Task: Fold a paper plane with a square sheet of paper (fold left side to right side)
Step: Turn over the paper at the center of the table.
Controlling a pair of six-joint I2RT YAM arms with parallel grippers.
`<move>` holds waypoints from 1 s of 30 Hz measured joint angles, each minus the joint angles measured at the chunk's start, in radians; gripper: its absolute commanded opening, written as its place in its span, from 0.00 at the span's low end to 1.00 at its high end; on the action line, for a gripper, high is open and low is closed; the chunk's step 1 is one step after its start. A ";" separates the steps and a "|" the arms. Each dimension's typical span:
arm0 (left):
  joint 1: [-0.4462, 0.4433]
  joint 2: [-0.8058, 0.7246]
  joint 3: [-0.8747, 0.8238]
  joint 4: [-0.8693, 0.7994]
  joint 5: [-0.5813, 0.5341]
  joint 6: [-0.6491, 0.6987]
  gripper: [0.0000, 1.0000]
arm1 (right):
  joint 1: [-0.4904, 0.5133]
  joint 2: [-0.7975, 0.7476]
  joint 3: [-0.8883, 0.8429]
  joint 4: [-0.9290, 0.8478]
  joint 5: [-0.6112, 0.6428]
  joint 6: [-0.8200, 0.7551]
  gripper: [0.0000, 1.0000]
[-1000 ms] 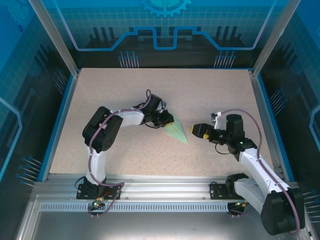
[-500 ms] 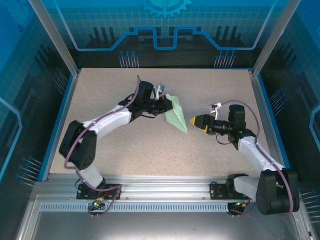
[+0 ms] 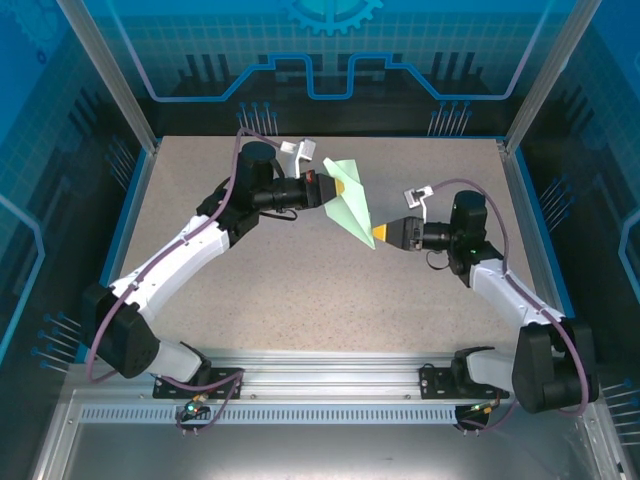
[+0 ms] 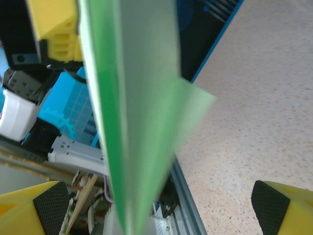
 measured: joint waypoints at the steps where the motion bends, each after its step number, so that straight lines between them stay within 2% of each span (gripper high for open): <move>1: 0.000 0.000 0.000 0.001 0.008 0.000 0.03 | 0.020 0.000 0.008 0.010 -0.001 0.005 0.99; 3: 0.000 0.000 0.000 0.002 0.026 0.000 0.03 | 0.055 0.000 0.024 0.023 -0.002 0.019 0.97; 4: 0.000 0.000 0.000 0.002 0.034 0.000 0.03 | 0.069 0.000 0.032 0.027 -0.003 0.024 0.93; 7: 0.000 0.000 0.000 0.007 0.054 0.000 0.03 | 0.097 0.001 0.051 0.044 0.005 0.045 0.75; 11: 0.000 -0.001 -0.002 0.012 0.067 0.000 0.05 | 0.108 0.003 0.058 0.050 0.026 0.072 0.46; 14: 0.000 -0.001 -0.004 0.012 0.072 0.001 0.10 | 0.110 0.001 0.062 0.018 0.048 0.058 0.29; 16: 0.000 -0.001 -0.004 0.007 0.071 0.018 0.20 | 0.110 -0.006 0.073 -0.047 0.067 0.021 0.19; 19: 0.000 -0.003 -0.005 -0.024 0.058 0.050 0.35 | 0.110 -0.026 0.101 -0.175 0.103 -0.049 0.14; 24: 0.000 -0.028 -0.012 -0.140 -0.030 0.128 0.54 | 0.110 -0.042 0.166 -0.421 0.201 -0.219 0.10; 27: 0.002 -0.066 -0.025 -0.217 -0.122 0.164 0.59 | 0.116 -0.040 0.217 -0.600 0.318 -0.328 0.09; 30: 0.003 -0.139 -0.061 -0.283 -0.246 0.190 0.62 | 0.171 -0.027 0.301 -0.794 0.539 -0.438 0.09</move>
